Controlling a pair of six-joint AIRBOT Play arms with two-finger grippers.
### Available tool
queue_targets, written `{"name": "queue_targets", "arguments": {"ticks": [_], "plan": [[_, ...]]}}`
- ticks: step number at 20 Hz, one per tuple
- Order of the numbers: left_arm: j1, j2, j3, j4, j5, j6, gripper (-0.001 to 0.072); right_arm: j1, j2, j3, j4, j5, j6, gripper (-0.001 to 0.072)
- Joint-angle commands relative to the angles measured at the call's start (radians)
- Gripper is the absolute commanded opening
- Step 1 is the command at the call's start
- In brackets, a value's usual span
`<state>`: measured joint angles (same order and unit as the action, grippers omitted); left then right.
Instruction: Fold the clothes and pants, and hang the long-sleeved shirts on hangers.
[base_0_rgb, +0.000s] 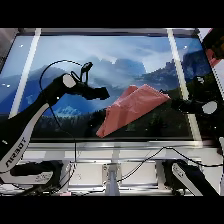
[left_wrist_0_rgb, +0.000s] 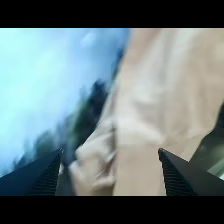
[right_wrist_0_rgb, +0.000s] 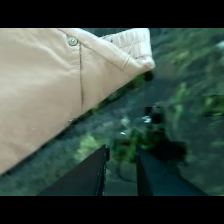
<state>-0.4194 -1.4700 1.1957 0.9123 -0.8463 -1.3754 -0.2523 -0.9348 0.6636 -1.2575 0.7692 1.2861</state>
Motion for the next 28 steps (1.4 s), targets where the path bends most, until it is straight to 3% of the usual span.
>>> {"name": "queue_targets", "arguments": {"ticks": [1, 6, 9, 12, 13, 16, 18, 25, 28], "plan": [[-0.071, -0.027, 0.000, -0.050, 0.101, 0.113, 0.0692, -0.005, 0.003, -0.039, 0.063, -0.063, 0.011, 0.0209], [-0.123, -0.116, 0.000, -0.109, 0.039, 0.113, 0.0692, -0.005, 0.003, -0.038, 0.063, -0.063, 0.011, 0.0208], [-0.141, -0.164, 0.000, -0.248, -0.011, 0.234, 0.0691, -0.005, 0.003, -0.038, 0.063, -0.064, 0.011, 0.0208], [-0.161, -0.197, 0.000, -0.296, -0.003, 0.254, 0.0690, -0.005, 0.003, -0.038, 0.063, -0.063, 0.011, 0.0208], [-0.166, -0.202, 0.000, -0.301, -0.003, 0.255, 0.0630, -0.005, 0.003, -0.038, 0.063, -0.062, 0.011, 0.0208], [-0.167, -0.200, 0.000, -0.363, 0.002, 0.345, 0.0143, -0.005, 0.003, -0.038, 0.063, -0.063, 0.011, 0.0208], [-0.166, -0.192, 0.001, -0.440, 0.050, 0.428, 0.0015, -0.005, 0.003, -0.038, 0.064, -0.061, 0.011, 0.0208], [-0.165, 0.025, 0.055, -0.478, 0.331, 0.650, 0.0015, -0.005, 0.003, -0.038, 0.113, -0.042, 0.012, 0.0208], [-0.164, 0.144, 0.056, -0.455, 0.517, 0.661, 0.0015, -0.005, 0.003, -0.038, 0.113, -0.010, 0.011, 0.0208]]}}
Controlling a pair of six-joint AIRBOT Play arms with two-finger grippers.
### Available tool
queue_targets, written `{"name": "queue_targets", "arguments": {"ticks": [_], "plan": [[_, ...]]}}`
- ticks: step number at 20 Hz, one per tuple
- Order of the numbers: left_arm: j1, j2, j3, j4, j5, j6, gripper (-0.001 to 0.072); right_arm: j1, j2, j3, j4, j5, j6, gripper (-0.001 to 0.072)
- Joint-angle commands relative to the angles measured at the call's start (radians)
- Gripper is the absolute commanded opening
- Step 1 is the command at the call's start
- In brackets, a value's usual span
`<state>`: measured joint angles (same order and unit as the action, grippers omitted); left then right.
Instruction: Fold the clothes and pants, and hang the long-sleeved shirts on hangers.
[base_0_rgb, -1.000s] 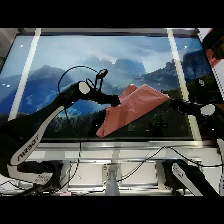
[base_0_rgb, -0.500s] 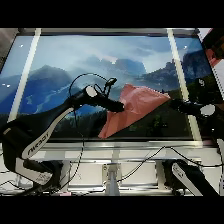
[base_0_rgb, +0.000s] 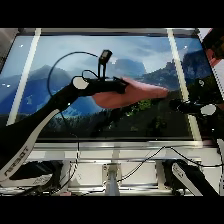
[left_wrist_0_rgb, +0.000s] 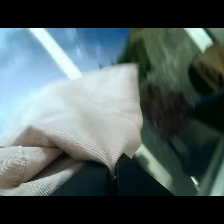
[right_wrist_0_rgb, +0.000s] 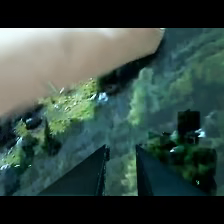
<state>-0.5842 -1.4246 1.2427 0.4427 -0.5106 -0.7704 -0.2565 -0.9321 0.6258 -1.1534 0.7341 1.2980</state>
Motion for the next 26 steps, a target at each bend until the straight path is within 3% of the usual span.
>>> {"name": "queue_targets", "arguments": {"ticks": [1, 4, 8, 11, 16, 19, 21, 22, 24, 26], "plan": [[0.000, 0.123, 0.009, 0.032, 0.249, 0.056, 0.0015, 0.000, 0.000, 0.000, 0.009, 0.039, 0.000, 0.0208], [0.016, 0.138, 0.008, 0.035, 0.378, 0.053, 0.0015, 0.000, 0.000, 0.000, 0.009, 0.067, -0.001, 0.0208], [0.077, 0.082, -0.013, 0.035, 0.380, 0.024, 0.0015, 0.000, 0.000, -0.001, 0.036, 0.072, -0.001, 0.0208], [0.136, 0.014, -0.049, 0.035, 0.380, -0.066, 0.0015, 0.015, 0.000, -0.003, 0.174, 0.096, -0.043, 0.0208], [0.205, -0.051, -0.066, 0.050, 0.377, -0.067, 0.0025, 0.173, -0.062, -0.003, 0.405, 0.063, -0.130, 0.0208], [0.241, -0.051, -0.066, 0.089, 0.378, -0.067, 0.0025, 0.308, -0.172, -0.002, 0.477, -0.076, -0.132, 0.0216], [0.272, -0.051, -0.066, 0.088, 0.380, -0.067, 0.0025, 0.365, -0.271, 0.031, 0.546, -0.093, -0.132, 0.0393], [0.289, -0.051, -0.066, 0.088, 0.380, -0.068, 0.0025, 0.386, -0.319, 0.062, 0.563, -0.080, -0.134, 0.0395], [0.314, -0.051, -0.066, 0.087, 0.380, -0.068, 0.0025, 0.420, -0.409, 0.154, 0.570, -0.042, -0.141, 0.0472], [0.323, -0.051, -0.066, 0.088, 0.380, -0.068, 0.0025, 0.436, -0.481, 0.255, 0.570, -0.039, -0.140, 0.0478]]}}
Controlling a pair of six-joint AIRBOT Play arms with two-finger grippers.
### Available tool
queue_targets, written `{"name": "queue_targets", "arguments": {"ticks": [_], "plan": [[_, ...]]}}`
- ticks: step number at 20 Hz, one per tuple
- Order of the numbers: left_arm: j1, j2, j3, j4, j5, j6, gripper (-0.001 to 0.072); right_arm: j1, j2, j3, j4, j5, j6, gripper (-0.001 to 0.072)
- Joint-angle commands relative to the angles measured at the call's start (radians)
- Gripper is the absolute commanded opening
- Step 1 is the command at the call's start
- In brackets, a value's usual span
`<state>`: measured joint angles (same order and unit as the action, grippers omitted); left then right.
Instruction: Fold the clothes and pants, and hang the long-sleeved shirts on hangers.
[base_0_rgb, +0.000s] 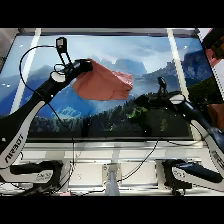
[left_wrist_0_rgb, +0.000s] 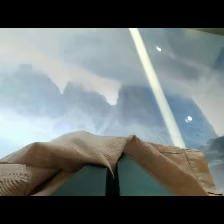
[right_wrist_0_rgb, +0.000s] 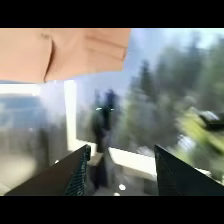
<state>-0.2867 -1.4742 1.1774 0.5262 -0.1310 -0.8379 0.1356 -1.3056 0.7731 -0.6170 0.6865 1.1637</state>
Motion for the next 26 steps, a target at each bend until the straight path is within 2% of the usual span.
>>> {"name": "queue_targets", "arguments": {"ticks": [1, 6, 12, 18, 21, 22, 26], "plan": [[0.026, -0.001, 0.000, 0.004, 0.000, 0.000, 0.0024, 0.046, -0.147, 0.163, 0.032, 0.009, -0.006, 0.0478], [0.024, -0.001, 0.000, 0.004, -0.053, 0.000, 0.0023, 0.045, -0.335, 0.438, 0.032, -0.045, 0.037, 0.0478], [0.025, -0.001, 0.000, 0.005, -0.101, 0.000, 0.0022, -0.027, -0.549, 0.637, 0.010, -0.021, 0.217, 0.0477], [0.025, -0.001, 0.000, 0.006, -0.140, 0.000, 0.0023, -0.091, -0.637, 0.713, -0.025, 0.020, 0.248, 0.0477], [0.025, -0.001, 0.000, 0.032, -0.204, 0.000, 0.0021, -0.097, -0.706, 0.772, -0.064, 0.141, 0.294, 0.0476], [0.025, -0.001, 0.000, 0.043, -0.219, 0.000, 0.0021, -0.097, -0.727, 0.800, -0.054, 0.178, 0.293, 0.0429], [0.025, -0.001, 0.000, 0.050, -0.241, 0.000, 0.0021, -0.049, -0.770, 0.899, -0.048, 0.198, 0.289, 0.0428]]}}
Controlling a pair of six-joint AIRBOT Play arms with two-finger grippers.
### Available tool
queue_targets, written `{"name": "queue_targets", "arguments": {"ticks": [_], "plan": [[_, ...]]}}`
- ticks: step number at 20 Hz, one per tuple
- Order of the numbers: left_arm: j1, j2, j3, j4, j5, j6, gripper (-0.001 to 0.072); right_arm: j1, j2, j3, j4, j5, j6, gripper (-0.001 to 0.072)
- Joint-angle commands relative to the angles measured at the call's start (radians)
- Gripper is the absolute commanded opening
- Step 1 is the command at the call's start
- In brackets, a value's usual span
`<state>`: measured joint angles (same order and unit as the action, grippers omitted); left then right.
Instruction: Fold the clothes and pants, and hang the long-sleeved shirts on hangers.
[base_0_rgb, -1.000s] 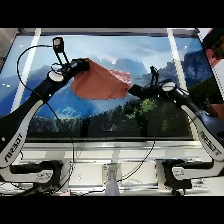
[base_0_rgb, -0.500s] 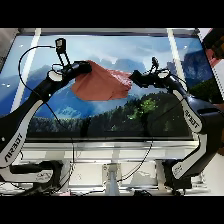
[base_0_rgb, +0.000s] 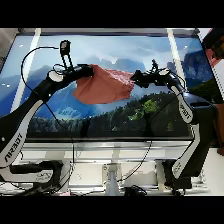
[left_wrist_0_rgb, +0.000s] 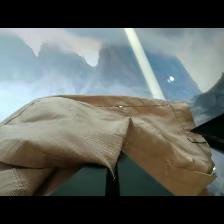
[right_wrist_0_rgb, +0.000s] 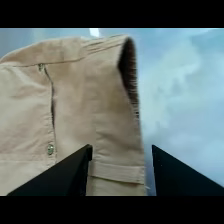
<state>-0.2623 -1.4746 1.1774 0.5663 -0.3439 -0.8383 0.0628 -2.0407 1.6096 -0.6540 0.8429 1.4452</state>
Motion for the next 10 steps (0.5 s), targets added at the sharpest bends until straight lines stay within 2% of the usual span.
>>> {"name": "queue_targets", "arguments": {"ticks": [1, 3, 5, 6, 7, 8, 10], "plan": [[0.000, -0.001, 0.000, 0.010, -0.028, 0.000, 0.0020, 0.039, -0.038, 0.076, -0.012, 0.031, 0.008, 0.0423], [0.000, -0.001, 0.000, 0.010, -0.029, 0.000, 0.0016, 0.058, -0.040, 0.090, -0.016, 0.024, 0.007, 0.0295], [0.002, -0.001, 0.000, 0.022, -0.059, 0.000, 0.0016, 0.054, -0.039, 0.090, -0.032, 0.031, 0.000, 0.0022], [0.002, 0.000, 0.000, 0.048, -0.100, -0.002, 0.0015, 0.048, -0.036, 0.090, -0.051, 0.057, 0.000, 0.0021], [0.005, 0.000, 0.000, 0.097, -0.163, -0.050, 0.0014, 0.040, -0.028, 0.090, -0.091, 0.095, -0.002, 0.0021], [0.006, 0.000, 0.000, 0.187, -0.224, -0.154, 0.0014, 0.033, -0.018, 0.090, -0.136, 0.143, -0.026, 0.0021], [0.005, 0.000, -0.003, 0.473, -0.368, -0.444, 0.0013, 0.031, 0.005, 0.089, -0.277, 0.259, -0.079, 0.0021]]}}
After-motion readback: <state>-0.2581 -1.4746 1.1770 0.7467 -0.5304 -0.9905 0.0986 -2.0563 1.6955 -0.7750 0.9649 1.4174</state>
